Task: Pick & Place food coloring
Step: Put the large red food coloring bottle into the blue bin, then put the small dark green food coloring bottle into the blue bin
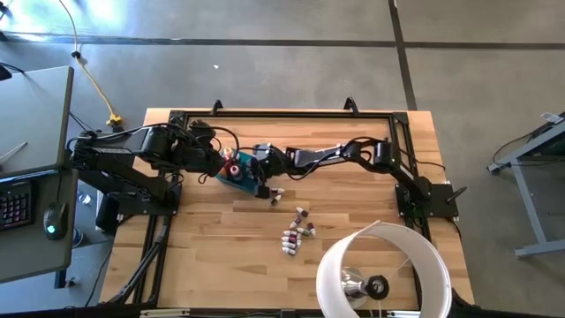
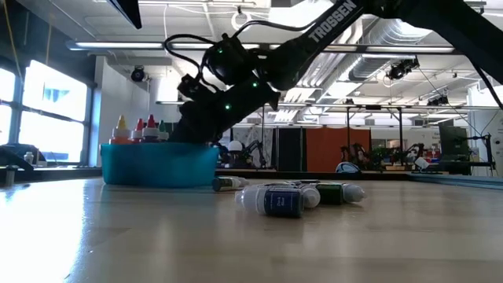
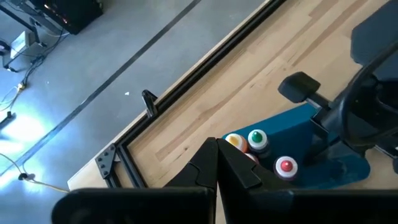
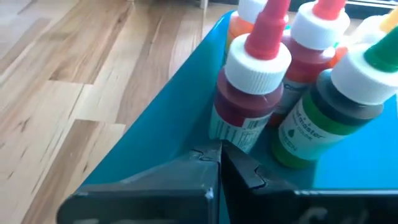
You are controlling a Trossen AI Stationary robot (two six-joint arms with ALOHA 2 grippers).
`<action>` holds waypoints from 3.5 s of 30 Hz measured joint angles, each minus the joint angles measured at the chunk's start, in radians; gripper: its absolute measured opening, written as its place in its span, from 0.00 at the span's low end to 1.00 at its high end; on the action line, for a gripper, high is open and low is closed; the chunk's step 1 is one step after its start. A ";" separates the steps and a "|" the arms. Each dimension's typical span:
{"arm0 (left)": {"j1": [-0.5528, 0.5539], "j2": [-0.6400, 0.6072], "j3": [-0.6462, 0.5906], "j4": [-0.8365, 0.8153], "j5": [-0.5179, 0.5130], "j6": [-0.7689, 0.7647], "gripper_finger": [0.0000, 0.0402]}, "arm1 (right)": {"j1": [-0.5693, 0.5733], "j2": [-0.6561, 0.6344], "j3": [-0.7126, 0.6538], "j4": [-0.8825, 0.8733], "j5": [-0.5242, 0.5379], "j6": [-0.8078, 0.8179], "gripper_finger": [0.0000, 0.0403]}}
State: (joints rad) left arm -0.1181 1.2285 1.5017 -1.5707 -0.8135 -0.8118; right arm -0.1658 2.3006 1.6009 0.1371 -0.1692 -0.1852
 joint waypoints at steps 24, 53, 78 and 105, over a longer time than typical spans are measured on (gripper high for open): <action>0.000 0.000 0.000 0.000 -0.009 0.003 0.00 | -0.012 0.013 0.118 -0.152 0.005 -0.044 0.00; -0.201 -0.001 -0.174 0.087 0.072 -0.073 0.00 | 0.098 -0.487 0.120 -0.557 0.223 -0.140 0.00; -0.330 0.234 -0.635 1.507 0.320 0.118 0.02 | 0.416 -1.421 -1.093 0.238 0.360 0.027 0.00; -0.183 0.575 -0.634 1.921 0.579 0.581 0.48 | 0.382 -1.462 -1.140 0.307 0.286 -0.022 0.00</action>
State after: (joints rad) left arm -0.3013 1.8038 0.8673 0.3506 -0.2343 -0.2311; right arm 0.2161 0.8383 0.4610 0.4437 0.1169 -0.2073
